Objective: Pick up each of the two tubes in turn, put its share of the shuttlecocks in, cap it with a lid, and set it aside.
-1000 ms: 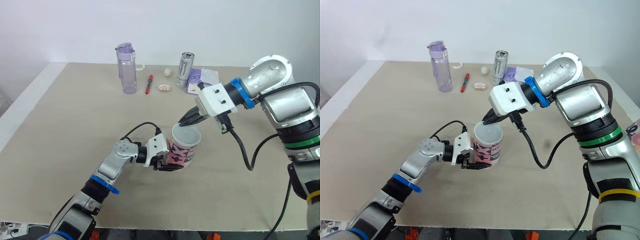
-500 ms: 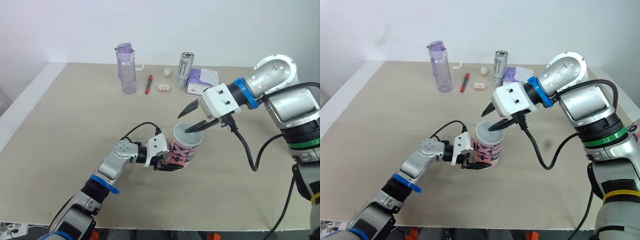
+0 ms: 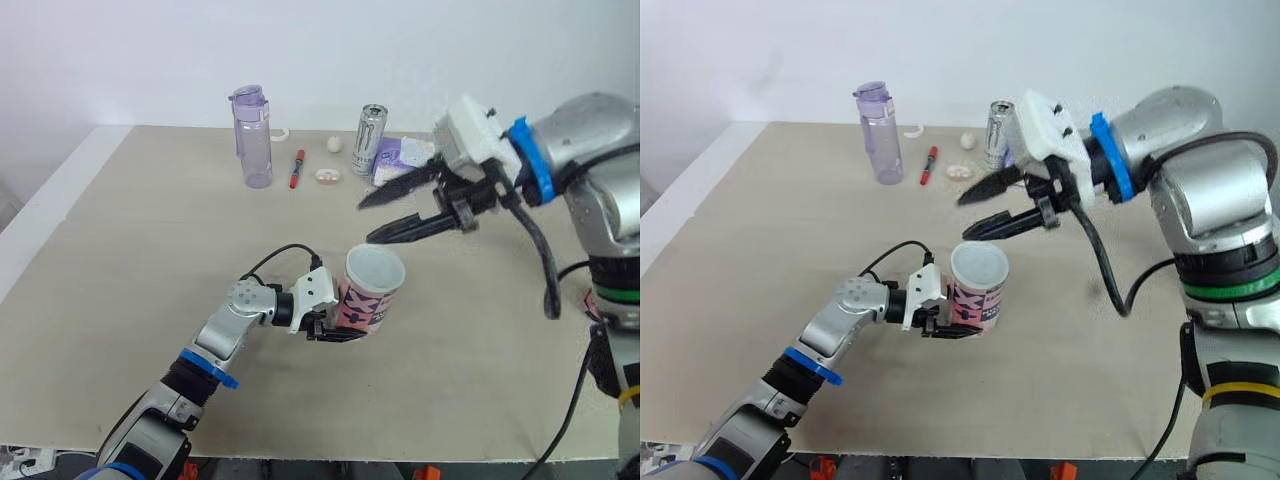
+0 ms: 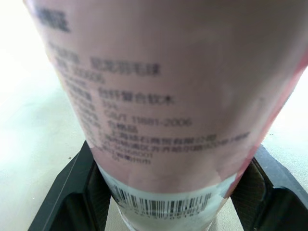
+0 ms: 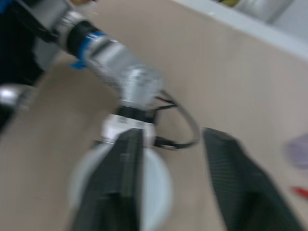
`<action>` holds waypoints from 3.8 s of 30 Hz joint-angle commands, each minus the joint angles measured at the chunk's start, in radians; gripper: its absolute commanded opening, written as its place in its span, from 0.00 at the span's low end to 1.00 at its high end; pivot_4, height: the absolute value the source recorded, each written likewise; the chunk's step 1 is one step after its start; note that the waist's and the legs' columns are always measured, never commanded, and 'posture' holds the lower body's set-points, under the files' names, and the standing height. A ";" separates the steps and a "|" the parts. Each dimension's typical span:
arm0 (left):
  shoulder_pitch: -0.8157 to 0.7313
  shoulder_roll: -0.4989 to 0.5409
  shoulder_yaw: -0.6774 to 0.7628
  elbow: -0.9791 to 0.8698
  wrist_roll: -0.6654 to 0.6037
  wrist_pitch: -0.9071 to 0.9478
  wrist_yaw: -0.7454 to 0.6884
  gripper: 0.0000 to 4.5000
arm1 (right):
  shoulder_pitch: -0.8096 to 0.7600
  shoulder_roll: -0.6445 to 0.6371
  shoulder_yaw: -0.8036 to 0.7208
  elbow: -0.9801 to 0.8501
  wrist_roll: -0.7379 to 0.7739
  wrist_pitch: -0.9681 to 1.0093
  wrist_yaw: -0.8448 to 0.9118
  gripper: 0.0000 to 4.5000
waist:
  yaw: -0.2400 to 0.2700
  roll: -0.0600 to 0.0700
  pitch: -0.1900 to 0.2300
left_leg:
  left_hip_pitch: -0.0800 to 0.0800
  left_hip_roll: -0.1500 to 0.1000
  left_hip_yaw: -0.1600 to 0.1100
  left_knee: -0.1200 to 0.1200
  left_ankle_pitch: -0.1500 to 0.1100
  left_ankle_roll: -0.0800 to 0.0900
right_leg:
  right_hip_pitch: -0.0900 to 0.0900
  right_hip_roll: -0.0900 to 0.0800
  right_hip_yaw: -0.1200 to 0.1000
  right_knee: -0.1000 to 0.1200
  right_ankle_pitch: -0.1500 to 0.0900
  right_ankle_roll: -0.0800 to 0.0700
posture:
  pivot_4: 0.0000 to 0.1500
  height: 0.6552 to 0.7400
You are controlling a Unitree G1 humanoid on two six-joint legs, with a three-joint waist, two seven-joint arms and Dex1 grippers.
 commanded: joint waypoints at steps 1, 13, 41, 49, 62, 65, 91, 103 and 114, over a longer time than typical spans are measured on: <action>0.002 0.024 0.015 0.048 0.035 0.024 0.034 0.65 | 0.027 -0.017 -0.025 -0.054 0.015 0.050 -0.019 0.07 | 0.000 0.000 0.000 | 0.000 0.000 0.000 0.000 0.000 0.000 | 0.000 0.000 0.000 0.000 0.000 0.000 | 1.00 1.00; -0.006 0.015 0.015 0.052 0.035 0.023 0.040 0.65 | 0.085 -0.015 0.136 0.001 -0.193 -0.026 -0.022 0.01 | -0.001 -0.001 -0.001 | 0.000 -0.001 0.001 0.000 0.000 0.000 | 0.000 0.000 0.000 0.000 -0.002 0.005 | 1.00 1.00; 0.001 0.041 0.035 0.013 0.016 0.011 0.040 0.65 | 0.309 -0.018 -0.553 0.039 0.134 0.300 -0.232 0.01 | -0.002 -0.007 -0.002 | -0.004 0.000 0.001 -0.003 0.000 0.000 | -0.005 -0.005 -0.011 -0.002 0.003 -0.003 | 1.00 1.00; -0.002 0.021 0.066 -0.007 -0.068 0.015 -0.009 0.81 | 0.851 0.065 -0.542 -0.185 0.021 -0.019 -0.291 0.07 | 0.009 0.003 -0.001 | -0.010 -0.002 -0.001 -0.002 0.000 0.000 | -0.008 -0.003 -0.012 -0.001 -0.001 0.011 | 1.00 1.00; 0.004 0.092 0.094 -0.063 -0.084 -0.075 -0.095 1.00 | 0.937 0.182 -0.372 -0.144 -0.036 -0.238 -0.318 0.99 | 0.012 -0.001 0.001 | -0.010 -0.001 -0.005 -0.001 0.000 0.000 | -0.006 0.001 -0.014 -0.001 -0.003 0.008 | 1.00 1.00; 0.014 0.117 0.106 -0.083 -0.092 -0.078 -0.108 1.00 | 0.913 0.221 -0.334 -0.128 -0.040 -0.245 -0.346 0.99 | 0.012 -0.001 0.001 | -0.010 -0.001 -0.006 -0.002 0.000 0.000 | -0.006 0.001 -0.014 -0.001 -0.002 0.008 | 1.00 1.00; 0.257 0.201 0.276 -0.369 -0.270 0.082 0.001 1.00 | 0.738 0.485 -0.082 0.204 -0.224 -0.545 -0.460 0.99 | 0.021 -0.001 0.002 | -0.008 0.000 -0.010 0.000 0.001 -0.002 | -0.002 0.002 -0.019 0.000 0.000 0.000 | 1.00 1.00; 0.264 0.207 0.266 -0.370 -0.259 0.070 0.012 1.00 | 0.737 0.478 -0.087 0.219 -0.218 -0.573 -0.451 0.71 | 0.021 -0.001 0.002 | -0.008 0.000 -0.010 0.000 0.001 -0.002 | -0.002 0.002 -0.019 0.000 0.001 0.001 | 1.00 1.00; 0.252 0.202 0.240 -0.355 -0.243 0.042 0.000 1.00 | 0.998 0.444 -0.384 -0.085 -0.109 -0.428 -0.737 0.71 | 0.023 -0.001 0.001 | -0.008 -0.001 -0.011 0.000 0.000 -0.003 | -0.001 0.001 -0.020 0.000 0.000 0.002 | 1.00 1.00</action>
